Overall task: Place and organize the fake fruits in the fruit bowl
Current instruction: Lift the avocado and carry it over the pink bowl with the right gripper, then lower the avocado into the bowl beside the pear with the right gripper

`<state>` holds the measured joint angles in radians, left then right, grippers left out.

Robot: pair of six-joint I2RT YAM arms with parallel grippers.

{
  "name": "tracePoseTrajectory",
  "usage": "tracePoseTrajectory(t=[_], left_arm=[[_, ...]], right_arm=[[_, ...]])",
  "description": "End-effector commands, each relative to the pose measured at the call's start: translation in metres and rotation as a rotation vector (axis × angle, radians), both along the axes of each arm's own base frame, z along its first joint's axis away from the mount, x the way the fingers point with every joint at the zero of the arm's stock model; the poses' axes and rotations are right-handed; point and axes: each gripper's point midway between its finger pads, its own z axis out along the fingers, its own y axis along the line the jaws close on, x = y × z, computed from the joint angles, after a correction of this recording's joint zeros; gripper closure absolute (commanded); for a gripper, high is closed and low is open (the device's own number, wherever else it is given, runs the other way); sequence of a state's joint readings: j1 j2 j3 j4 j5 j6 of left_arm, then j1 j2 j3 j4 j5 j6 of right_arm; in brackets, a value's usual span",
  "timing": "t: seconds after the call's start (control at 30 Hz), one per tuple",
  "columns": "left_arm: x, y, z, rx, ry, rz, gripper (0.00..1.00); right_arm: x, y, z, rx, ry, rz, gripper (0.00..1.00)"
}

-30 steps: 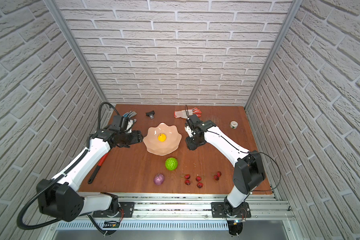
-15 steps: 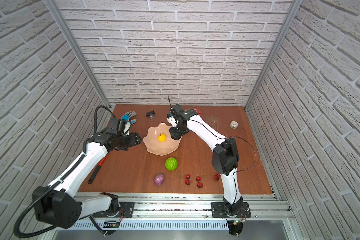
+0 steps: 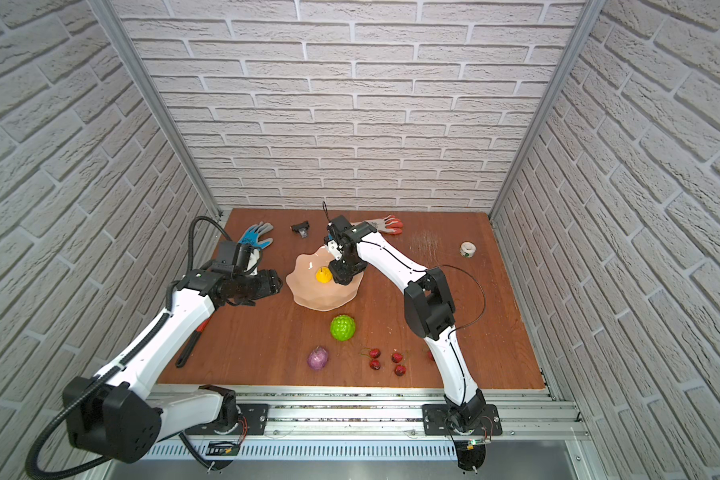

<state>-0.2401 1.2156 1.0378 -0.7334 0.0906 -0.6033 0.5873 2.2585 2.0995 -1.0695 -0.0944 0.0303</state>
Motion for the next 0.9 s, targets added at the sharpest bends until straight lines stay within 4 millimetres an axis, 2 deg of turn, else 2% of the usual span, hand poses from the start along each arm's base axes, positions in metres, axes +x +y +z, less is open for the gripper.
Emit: tracePoseTrajectory(t=[0.0,0.87], left_arm=[[0.000,0.004,0.002,0.004,-0.017,0.013,0.23],[-0.006,0.011,-0.006,0.018,-0.014,0.034,0.23]], right_arm=[[0.002,0.002,-0.002,-0.009,-0.001,0.001,0.56],[0.018,0.014,-0.028,-0.018,0.008,0.001,0.51]])
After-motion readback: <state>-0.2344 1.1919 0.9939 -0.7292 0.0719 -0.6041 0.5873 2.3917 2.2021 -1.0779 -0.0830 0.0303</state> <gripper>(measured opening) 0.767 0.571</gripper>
